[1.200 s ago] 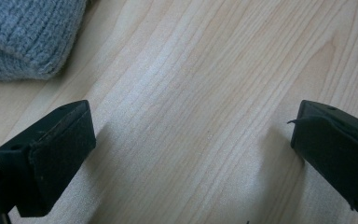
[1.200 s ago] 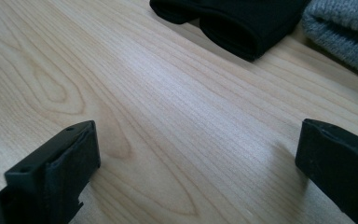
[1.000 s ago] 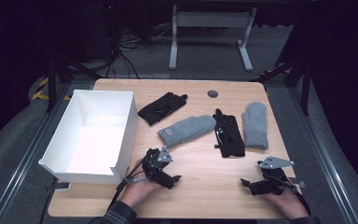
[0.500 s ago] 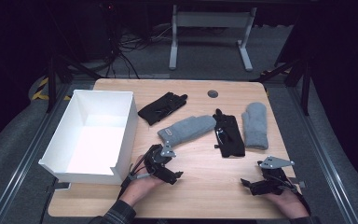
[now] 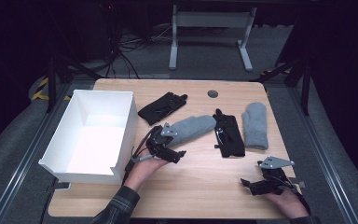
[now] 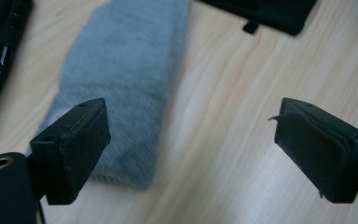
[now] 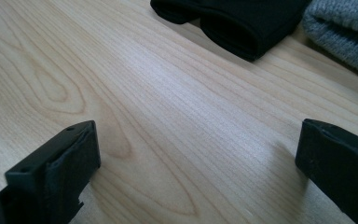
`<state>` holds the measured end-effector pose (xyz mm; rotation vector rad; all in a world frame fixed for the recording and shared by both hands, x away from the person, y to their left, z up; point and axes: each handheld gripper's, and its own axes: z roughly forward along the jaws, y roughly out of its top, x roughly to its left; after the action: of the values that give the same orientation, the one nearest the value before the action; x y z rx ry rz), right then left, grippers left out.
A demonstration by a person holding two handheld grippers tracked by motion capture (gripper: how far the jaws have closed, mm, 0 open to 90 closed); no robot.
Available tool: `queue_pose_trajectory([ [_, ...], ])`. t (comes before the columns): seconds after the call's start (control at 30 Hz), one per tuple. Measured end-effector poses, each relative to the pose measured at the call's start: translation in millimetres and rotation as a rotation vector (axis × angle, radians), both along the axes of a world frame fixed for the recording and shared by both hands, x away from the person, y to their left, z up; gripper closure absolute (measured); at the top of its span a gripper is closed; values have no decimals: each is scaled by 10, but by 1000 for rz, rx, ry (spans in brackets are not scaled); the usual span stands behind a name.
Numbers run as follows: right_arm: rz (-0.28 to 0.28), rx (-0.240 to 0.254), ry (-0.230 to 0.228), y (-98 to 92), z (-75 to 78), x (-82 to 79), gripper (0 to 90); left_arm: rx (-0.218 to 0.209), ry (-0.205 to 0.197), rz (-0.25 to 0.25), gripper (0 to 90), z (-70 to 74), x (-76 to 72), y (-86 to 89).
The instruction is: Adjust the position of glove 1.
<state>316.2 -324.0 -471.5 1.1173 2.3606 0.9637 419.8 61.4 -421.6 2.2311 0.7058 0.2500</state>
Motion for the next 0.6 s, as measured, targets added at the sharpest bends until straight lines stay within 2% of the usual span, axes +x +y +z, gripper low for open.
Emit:
queue_pose_trajectory([
  [0.13, 0, 0, 0, 0, 0, 0, 1, 10, -26, 0, 142, 68, 166, -69],
  [0.23, 1, 0, 0, -1, 0, 1, 1, 20, -26, -7, 157, 86, 297, -134],
  [0.4, 2, 0, 0, -1, 0, 1, 1, 34, -19, -6, 201, 46, 502, -204],
  [0.6, 3, 1, 0, -1, 0, 2, 1, 27, -8, -14, 229, -24, 687, -262],
])
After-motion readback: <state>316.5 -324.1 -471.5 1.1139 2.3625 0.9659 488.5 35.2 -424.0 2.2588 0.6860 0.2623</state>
